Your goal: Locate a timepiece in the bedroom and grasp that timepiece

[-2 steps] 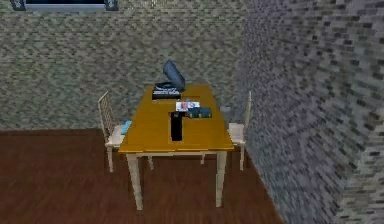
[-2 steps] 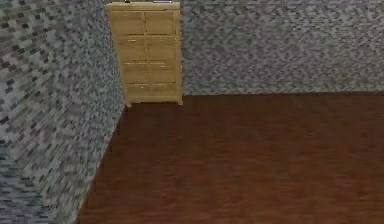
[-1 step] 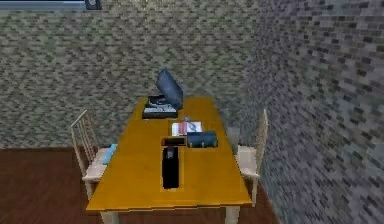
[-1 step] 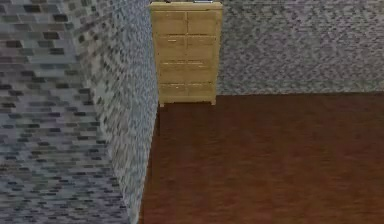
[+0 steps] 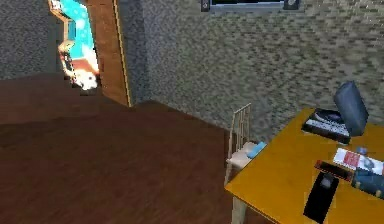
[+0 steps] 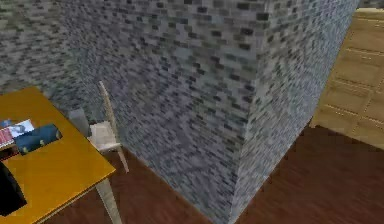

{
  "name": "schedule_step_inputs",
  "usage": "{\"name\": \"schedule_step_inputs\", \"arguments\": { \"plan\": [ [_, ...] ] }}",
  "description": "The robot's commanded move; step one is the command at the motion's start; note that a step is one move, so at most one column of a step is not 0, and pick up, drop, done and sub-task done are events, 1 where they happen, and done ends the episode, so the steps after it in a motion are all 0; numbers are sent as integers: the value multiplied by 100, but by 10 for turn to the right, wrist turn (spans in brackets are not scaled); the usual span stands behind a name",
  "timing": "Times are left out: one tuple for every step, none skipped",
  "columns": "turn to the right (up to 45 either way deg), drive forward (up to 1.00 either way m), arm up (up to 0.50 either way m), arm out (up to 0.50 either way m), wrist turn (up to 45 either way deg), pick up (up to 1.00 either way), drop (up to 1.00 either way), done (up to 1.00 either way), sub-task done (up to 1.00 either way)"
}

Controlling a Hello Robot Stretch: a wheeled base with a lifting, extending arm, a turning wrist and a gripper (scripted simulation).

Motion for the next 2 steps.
{"name": "schedule_step_inputs", "arguments": {
  "plan": [
    [-450, 0, 0, 0, 0, 0, 0, 0, 0],
    [0, 0, 50, 0, 0, 0, 0, 0, 0]
  ]
}}
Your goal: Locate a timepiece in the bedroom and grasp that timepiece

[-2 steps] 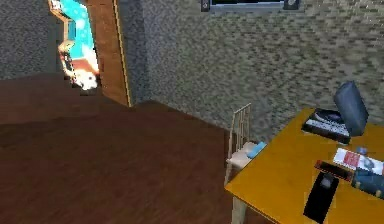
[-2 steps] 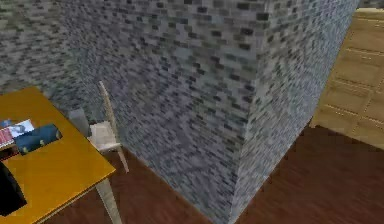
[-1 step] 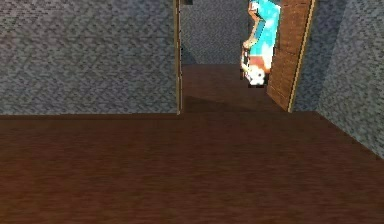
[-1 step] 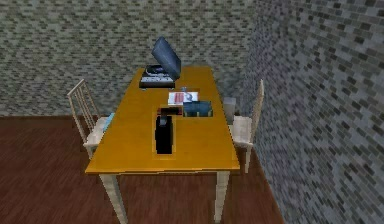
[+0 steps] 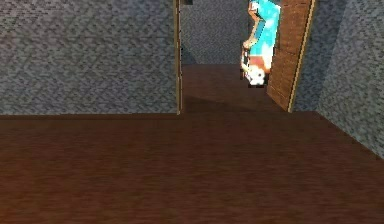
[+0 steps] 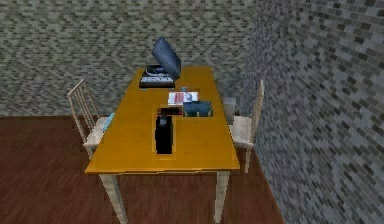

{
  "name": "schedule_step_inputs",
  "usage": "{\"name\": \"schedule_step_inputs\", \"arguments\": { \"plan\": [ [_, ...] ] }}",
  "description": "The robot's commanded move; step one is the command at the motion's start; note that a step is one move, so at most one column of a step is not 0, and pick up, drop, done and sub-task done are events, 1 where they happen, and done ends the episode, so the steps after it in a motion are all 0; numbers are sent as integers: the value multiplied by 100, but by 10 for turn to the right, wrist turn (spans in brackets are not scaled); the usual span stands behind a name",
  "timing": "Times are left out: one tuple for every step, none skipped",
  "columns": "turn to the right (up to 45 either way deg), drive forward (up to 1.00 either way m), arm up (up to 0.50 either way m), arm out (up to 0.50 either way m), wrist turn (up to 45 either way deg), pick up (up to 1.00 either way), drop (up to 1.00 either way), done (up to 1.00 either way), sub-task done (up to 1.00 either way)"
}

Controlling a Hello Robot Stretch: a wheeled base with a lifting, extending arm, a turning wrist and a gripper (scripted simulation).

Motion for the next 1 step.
{"name": "schedule_step_inputs", "arguments": {
  "plan": [
    [0, 0, 26, 0, 0, 0, 0, 0, 0]
  ]
}}
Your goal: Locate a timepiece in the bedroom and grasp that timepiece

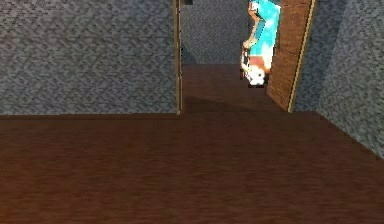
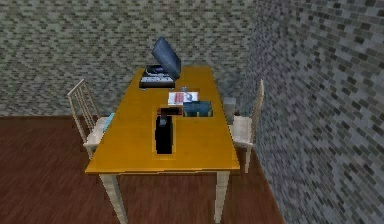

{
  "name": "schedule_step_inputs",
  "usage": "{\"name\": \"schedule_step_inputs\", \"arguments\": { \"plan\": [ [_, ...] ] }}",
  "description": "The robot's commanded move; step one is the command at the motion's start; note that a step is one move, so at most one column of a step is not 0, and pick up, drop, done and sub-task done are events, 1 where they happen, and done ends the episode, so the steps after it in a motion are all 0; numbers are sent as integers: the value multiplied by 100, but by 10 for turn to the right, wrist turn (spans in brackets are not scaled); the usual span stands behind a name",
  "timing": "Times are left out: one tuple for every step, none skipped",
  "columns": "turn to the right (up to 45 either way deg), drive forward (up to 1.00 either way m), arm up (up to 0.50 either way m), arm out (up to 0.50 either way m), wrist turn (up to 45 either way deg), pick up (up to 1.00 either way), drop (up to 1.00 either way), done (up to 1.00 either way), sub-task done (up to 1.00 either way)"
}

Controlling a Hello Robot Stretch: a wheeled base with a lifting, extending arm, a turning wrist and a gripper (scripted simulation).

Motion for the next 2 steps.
{"name": "schedule_step_inputs", "arguments": {
  "plan": [
    [0, 0, 0, 50, 0, 0, 0, 0, 0],
    [0, 0, 0, 0, 450, 0, 0, 0, 0]
  ]
}}
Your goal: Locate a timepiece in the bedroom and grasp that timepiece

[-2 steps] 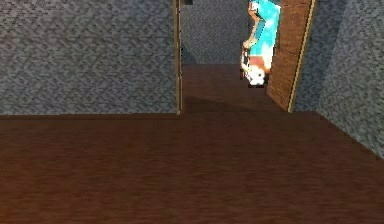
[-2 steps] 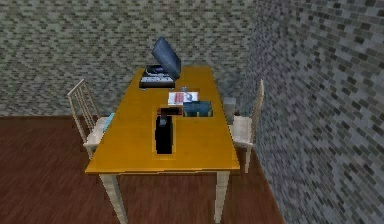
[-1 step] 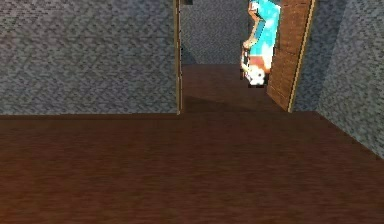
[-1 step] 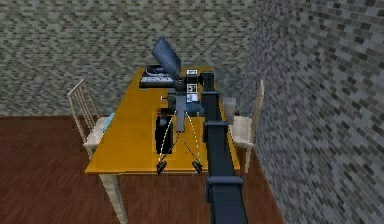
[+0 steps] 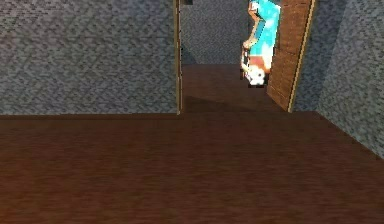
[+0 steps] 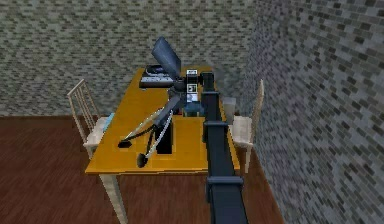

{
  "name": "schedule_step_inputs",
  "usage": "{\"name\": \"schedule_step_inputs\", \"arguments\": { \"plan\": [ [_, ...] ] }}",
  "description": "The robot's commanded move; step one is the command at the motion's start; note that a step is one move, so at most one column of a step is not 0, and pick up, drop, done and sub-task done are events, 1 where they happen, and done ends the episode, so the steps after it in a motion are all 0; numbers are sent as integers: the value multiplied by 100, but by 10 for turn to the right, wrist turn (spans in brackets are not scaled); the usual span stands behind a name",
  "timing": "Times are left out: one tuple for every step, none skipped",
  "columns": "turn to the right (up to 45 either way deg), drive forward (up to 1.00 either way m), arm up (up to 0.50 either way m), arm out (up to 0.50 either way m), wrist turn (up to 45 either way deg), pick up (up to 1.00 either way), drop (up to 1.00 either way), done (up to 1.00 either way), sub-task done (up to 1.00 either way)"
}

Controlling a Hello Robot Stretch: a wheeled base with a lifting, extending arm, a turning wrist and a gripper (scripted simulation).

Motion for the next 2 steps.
{"name": "schedule_step_inputs", "arguments": {
  "plan": [
    [0, 0, 0, 0, 450, 0, 0, 0, 0],
    [0, 0, 0, 0, 450, 0, 0, 0, 0]
  ]
}}
